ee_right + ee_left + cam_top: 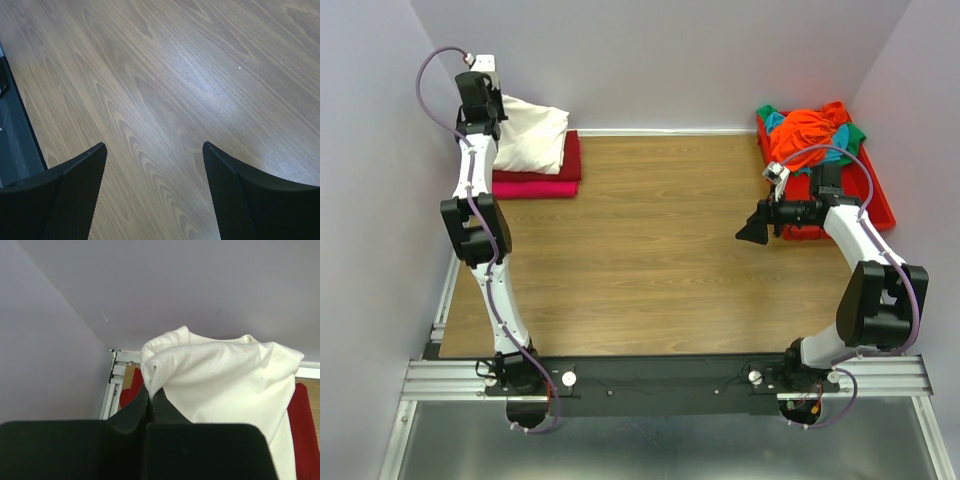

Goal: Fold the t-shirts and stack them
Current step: Neatly place the folded tshirt to the corner

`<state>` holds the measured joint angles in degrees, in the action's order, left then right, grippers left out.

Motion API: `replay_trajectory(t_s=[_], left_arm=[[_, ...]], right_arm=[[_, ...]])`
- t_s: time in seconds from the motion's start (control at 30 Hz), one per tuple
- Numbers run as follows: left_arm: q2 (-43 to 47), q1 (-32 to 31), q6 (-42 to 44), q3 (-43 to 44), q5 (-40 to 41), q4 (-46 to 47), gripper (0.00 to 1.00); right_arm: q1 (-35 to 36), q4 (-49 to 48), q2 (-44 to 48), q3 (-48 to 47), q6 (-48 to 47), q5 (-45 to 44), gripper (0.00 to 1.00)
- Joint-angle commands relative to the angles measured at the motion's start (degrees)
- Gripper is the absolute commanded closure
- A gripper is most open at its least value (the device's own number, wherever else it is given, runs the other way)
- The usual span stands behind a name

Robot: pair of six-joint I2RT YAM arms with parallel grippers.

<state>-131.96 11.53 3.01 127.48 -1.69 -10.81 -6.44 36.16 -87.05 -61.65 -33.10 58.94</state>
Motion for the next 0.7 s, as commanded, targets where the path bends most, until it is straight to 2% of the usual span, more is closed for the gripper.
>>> replay_trajectory(t_s=[0.0,0.1,0.13,0.17,0.2,0.23,0.33,0.43,0.47,0.5,0.57,0.67], left_arm=[[-1.63,1.92,-2.83,2.42,7.3,1.85,0.95],[-1.72,3.14,-6.16,1.54,9.95,0.97,0.83],[-1.81,3.58,-6.52,1.37,10.13,0.88,0.66],[-1.46,4.11,-8.35,1.28,11.52,0.27,0.56],[-1.11,4.55,-9.32,1.37,11.97,0.09,0.34],[-0.67,4.9,-10.03,1.54,11.54,-0.18,0.29],[2.75,5.87,-11.88,2.24,7.51,-0.27,0.23],[7.23,5.78,-12.06,2.6,1.97,0.08,0.23],[9.42,5.61,-11.71,2.16,-4.13,0.26,0.23],[10.4,5.09,-10.58,1.46,-6.72,0.26,0.24],[13.29,4.21,-9.43,-2.04,-12.25,0.26,0.25],[15.59,1.14,-6.26,-7.76,-14.74,-0.7,0.26]], right_arm=[[-0.42,1.19,-0.67,-1.46,-1.09,-0.75,0.16],[-0.42,1.37,-0.93,-1.46,-1.35,-0.84,0.16],[-0.33,1.37,-0.85,-1.54,-1.35,-0.84,0.16],[-0.33,1.45,-0.85,-1.46,-1.44,-0.75,0.16],[-0.33,1.54,-0.85,-1.63,-1.44,-0.67,0.16],[-0.42,1.54,-0.85,-1.55,-1.44,-0.75,0.16],[-0.33,1.63,-0.76,-1.55,-1.44,-0.4,0.16],[-0.33,1.72,-0.85,-1.63,-1.26,-0.05,0.16],[-0.42,1.72,-0.76,-1.63,-1.35,-0.05,0.16],[-0.33,1.81,-0.76,-1.63,-1.35,-0.14,0.16],[-0.33,1.89,-0.58,-1.63,-1.44,-0.14,0.16],[-0.33,1.98,-0.58,-1.72,-1.44,-0.05,0.16]])
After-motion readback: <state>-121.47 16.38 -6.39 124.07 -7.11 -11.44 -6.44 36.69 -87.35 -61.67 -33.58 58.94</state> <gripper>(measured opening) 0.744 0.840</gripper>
